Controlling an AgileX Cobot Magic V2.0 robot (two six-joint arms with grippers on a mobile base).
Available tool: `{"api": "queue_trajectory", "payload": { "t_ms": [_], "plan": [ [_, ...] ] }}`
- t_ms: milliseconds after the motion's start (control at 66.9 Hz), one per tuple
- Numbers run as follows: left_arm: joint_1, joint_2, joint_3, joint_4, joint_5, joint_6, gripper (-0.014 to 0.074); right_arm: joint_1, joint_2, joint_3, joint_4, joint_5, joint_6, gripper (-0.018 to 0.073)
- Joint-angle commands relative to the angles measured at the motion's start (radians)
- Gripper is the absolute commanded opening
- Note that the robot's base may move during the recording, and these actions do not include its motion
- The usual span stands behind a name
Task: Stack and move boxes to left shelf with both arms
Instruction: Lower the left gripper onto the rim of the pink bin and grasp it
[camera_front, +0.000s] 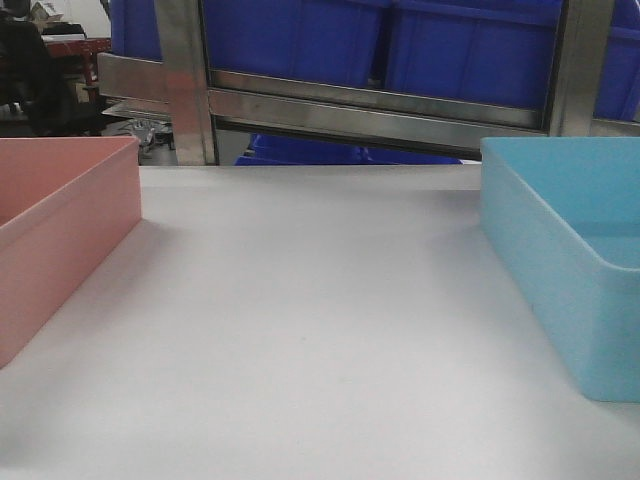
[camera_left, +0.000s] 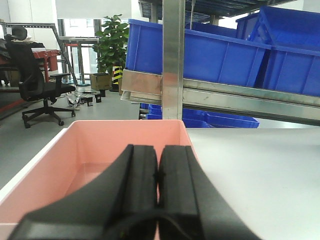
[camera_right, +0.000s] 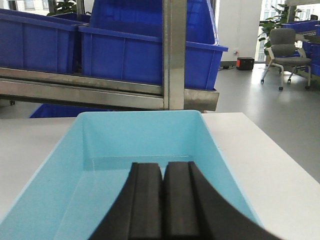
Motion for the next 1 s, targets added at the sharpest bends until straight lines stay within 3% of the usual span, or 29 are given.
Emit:
{"api": "queue_trajectory", "payload": {
  "t_ms": [0,344,583,658,733,852,987],
  "plan": [
    [-0.007,-0.014,0.026,-0.001,-0.087,0.001,-0.0006,-0.003,-0.004,-0.003,-0.003,-0.087,-0.009,0.0055],
    [-0.007,-0.014,0.026,-0.001,-0.107,0.001,-0.0006,-0.003,-0.004,-0.003,-0.003,-0.087,-0.009,0.0055],
    [-0.005,-0.010,-0.015,-0.033,-0.213,0.001,-0.0006,-0.003,-0.004,-0.003,-0.003,-0.087,-0.009,0.0055],
    [-0.005,0.023,-0.107,-0.024,-0.132,0.001,-0.0006,-0.003,-0.004,-0.003,-0.003,-0.087,-0.009,0.0055],
    [-0.005,0.100,-0.258,0.046,0.005,0.001,0.0006,-0.003,-0.004,-0.003,-0.003,-0.087,-0.009,0.0055],
    [-0.005,0.289,-0.483,0.092,0.160,0.001,0.0115,-0.003,-0.004,-0.003,-0.003,-0.087,-0.009,0.0055],
    [-0.005,0.526,-0.679,0.090,0.274,0.001,0.0365,-0.003,-0.004,-0.003,-0.003,-0.088,-0.009,0.0055]
  ]
}}
